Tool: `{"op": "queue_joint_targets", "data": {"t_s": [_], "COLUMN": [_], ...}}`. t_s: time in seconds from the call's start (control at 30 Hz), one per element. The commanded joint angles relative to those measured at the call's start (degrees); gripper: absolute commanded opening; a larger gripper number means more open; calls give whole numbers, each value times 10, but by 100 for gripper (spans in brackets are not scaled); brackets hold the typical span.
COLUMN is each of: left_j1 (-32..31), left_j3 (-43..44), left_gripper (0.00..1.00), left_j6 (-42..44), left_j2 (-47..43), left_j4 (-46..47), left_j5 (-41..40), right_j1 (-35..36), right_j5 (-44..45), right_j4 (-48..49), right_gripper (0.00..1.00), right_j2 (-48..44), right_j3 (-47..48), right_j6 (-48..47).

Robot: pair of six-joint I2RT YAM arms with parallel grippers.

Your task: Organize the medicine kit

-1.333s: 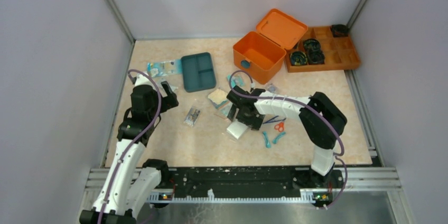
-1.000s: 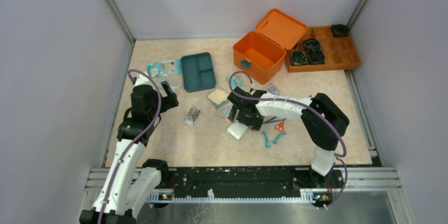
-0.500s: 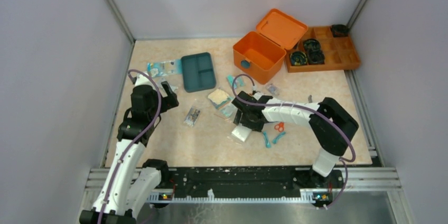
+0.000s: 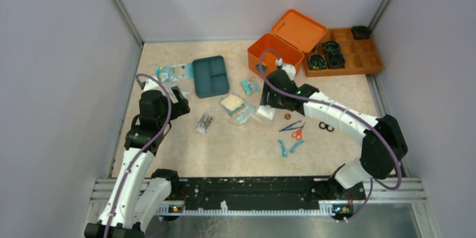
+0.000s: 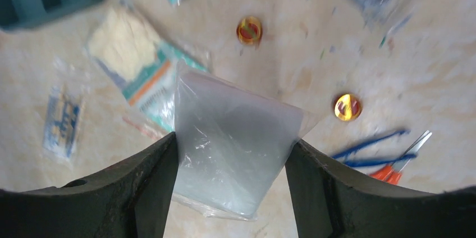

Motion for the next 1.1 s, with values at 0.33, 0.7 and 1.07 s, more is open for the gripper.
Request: {"op": "queue_joint_targets", "data": {"t_s": [0.33,0.7,1.07], "left_j1": [-5,-6,-6], "left_j3": [4,4,4], "left_gripper": [99,99,99], "left_j6": [5,5,6], "left_j2": [9,6,7], "left_j4": [8,7,7], "left_j5": [9,10,14], "right_j1": [-218,-241,-252], "right_j5": [-68,-69,22], "right_j4": [22,-40,19], "right_gripper": [67,83,97], "right_j2": [166,330,124], "right_j3": [381,547,359], "right_j6": [-266,-310,-256]}}
